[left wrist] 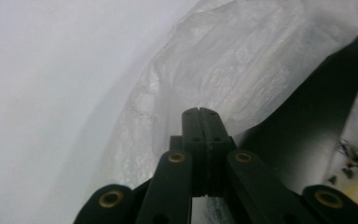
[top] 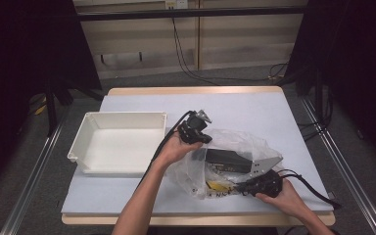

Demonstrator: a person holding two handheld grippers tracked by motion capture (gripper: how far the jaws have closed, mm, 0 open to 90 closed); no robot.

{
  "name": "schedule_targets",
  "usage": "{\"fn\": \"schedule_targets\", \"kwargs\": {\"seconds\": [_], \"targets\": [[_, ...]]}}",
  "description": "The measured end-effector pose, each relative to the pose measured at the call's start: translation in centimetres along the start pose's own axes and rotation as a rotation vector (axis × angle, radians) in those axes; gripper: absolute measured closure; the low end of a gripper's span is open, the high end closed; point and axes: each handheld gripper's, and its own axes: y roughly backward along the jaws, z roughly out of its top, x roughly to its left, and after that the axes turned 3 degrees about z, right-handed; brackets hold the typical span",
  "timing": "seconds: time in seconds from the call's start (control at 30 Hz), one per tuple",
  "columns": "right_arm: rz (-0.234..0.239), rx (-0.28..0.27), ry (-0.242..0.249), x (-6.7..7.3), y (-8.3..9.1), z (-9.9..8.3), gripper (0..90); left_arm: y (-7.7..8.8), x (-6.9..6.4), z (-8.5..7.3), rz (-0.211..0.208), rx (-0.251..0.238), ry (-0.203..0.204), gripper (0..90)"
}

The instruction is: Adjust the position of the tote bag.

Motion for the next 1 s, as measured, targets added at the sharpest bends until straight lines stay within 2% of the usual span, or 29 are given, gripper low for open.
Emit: {"fn": "schedule_targets", "kwargs": {"seconds": [0.07, 0.13, 0.2, 0.27, 0.37, 0.5, 0.6, 0.63, 0.67, 0.7, 0.77, 0.9, 1.0], "targets": [[0.001, 0.004, 0.002, 0.1, -0.1, -0.1, 90.0, -0.4, 0.4, 0.0, 0.003, 0.009, 0.016, 90.0], [-0.002, 0.009, 0.004, 0.2, 0.0, -0.1, 90.0, -0.9, 0.9, -0.1, 0.015, 0.039, 0.013, 90.0], [0.000, 0.008, 0.005, 0.2, 0.0, -0.1, 90.0, -1.5, 1.3, -0.3, 0.010, 0.058, 0.018, 90.0], [0.001, 0.005, 0.006, 0.2, -0.1, -0.2, 90.0, -2.0, 1.5, -0.4, 0.008, 0.070, 0.033, 90.0], [0.004, 0.007, 0.015, 0.3, 0.0, -0.2, 90.0, -2.6, 1.6, -0.5, 0.014, 0.089, 0.029, 90.0], [0.009, 0.011, 0.014, 0.4, 0.0, -0.2, 90.0, -4.2, 1.8, -0.7, 0.015, 0.149, 0.041, 90.0], [0.014, 0.011, 0.018, 0.4, 0.1, -0.3, 89.6, -4.7, 1.8, -0.9, 0.028, 0.179, 0.048, 90.0], [0.014, 0.011, 0.018, 0.4, 0.1, -0.3, 89.6, -4.7, 1.8, -0.9, 0.028, 0.179, 0.048, 90.0], [0.014, 0.009, 0.020, 0.4, 0.1, -0.3, 85.3, -4.8, 1.8, -1.0, 0.026, 0.180, 0.046, 90.0], [0.008, 0.008, 0.014, 0.4, 0.1, -0.3, 82.6, -4.7, 1.9, -1.1, 0.023, 0.173, 0.066, 88.5], [0.008, -0.001, 0.016, 0.4, 0.2, -0.3, 78.2, -4.5, 1.9, -1.0, 0.014, 0.168, 0.057, 85.7], [-0.008, -0.054, 0.012, 0.3, 1.2, -0.1, 66.9, -3.6, 1.6, -0.9, 0.009, 0.120, 0.054, 77.5], [-0.025, -0.094, 0.006, 0.3, 2.0, 0.0, 61.1, -2.6, 1.0, -0.5, 0.024, 0.077, 0.053, 69.8]]}}
